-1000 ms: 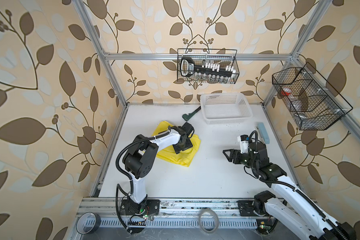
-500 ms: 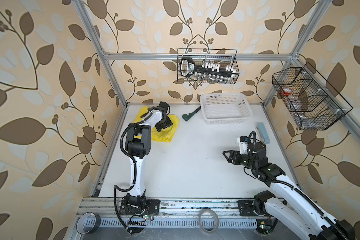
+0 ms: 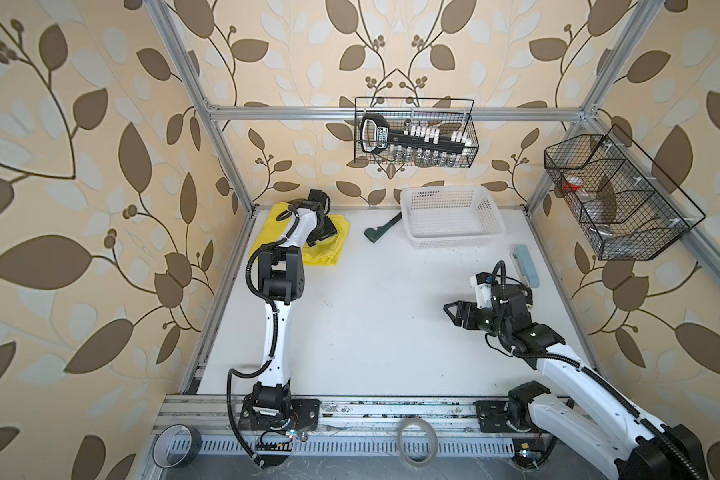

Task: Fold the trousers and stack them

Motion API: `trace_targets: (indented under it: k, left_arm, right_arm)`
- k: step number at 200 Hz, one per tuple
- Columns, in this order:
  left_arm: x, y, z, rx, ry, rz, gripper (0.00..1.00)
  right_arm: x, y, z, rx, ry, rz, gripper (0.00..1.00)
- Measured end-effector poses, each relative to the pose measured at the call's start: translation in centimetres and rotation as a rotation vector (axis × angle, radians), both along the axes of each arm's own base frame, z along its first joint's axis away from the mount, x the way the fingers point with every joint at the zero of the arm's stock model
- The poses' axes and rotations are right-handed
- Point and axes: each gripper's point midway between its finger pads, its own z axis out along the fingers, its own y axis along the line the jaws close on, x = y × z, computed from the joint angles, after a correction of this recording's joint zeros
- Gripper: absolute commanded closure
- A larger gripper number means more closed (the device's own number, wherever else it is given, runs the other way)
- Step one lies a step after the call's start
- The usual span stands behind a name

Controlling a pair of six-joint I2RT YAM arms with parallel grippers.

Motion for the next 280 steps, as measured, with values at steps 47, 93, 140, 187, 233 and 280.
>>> trace_targets:
  k: [47,93,140,187,233,280]
  left_arm:
    - [1.1,-1.5,1.0,-0.080,-0.073,-0.031,0.28]
    - [0.3,-2.6,4.9,-0.088,-0.128,-0.117,0.24]
    - [-6.2,-3.7,12.7,-0.101,-0.218,-0.260,0.18]
    - [-14.8,-2.3,14.1,-0.011,-0.301,-0.341,0.08]
    - [-21.2,1.0,6.7,0.154,-0.281,-0.299,0.01]
    - [-21.9,3.0,3.9,0.294,-0.381,-0.296,0.01]
  right_arm:
    - [0.7,-0.2,0.3,-0.013,-0.006,-0.001,0.18]
    - [2.4,-1.9,2.2,-0.019,-0.075,-0.050,0.09]
    - [4.4,-5.1,3.8,-0.009,-0.145,-0.150,0.00]
    - [6.7,-8.7,4.1,-0.078,-0.209,-0.266,0.00]
    - [9.1,-12.4,3.3,-0.261,-0.303,-0.367,0.00]
    - [9.4,-14.5,-2.1,-0.396,-0.294,-0.362,0.00]
